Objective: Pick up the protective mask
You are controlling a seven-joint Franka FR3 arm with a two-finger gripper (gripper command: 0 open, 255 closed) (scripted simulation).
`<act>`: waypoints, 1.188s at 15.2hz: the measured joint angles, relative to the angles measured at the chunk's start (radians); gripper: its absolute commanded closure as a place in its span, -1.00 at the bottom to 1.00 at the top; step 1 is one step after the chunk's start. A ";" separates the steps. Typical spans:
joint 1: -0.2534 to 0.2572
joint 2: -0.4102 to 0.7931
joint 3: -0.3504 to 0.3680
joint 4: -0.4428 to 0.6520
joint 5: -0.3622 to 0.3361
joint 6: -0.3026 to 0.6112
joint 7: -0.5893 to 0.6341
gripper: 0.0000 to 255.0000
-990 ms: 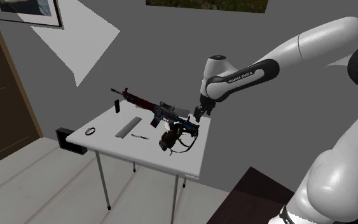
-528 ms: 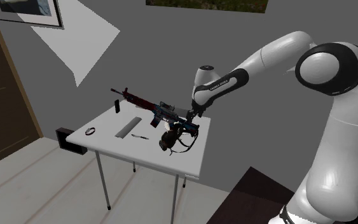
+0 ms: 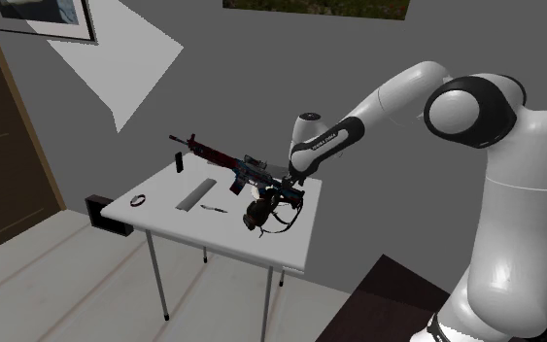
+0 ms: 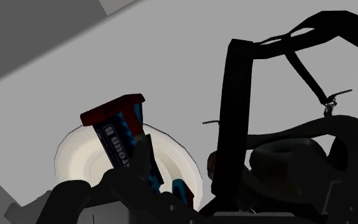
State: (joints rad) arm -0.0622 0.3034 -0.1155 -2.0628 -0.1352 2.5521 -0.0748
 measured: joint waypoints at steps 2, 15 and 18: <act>-0.001 0.020 0.000 -0.003 0.000 0.023 0.001 -1.00; 0.000 0.015 0.000 -0.005 -0.001 0.020 0.002 1.00; -0.001 -0.013 0.000 0.001 0.001 -0.015 -0.004 1.00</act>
State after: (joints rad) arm -0.0631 0.2907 -0.1155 -2.0619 -0.1344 2.5373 -0.0785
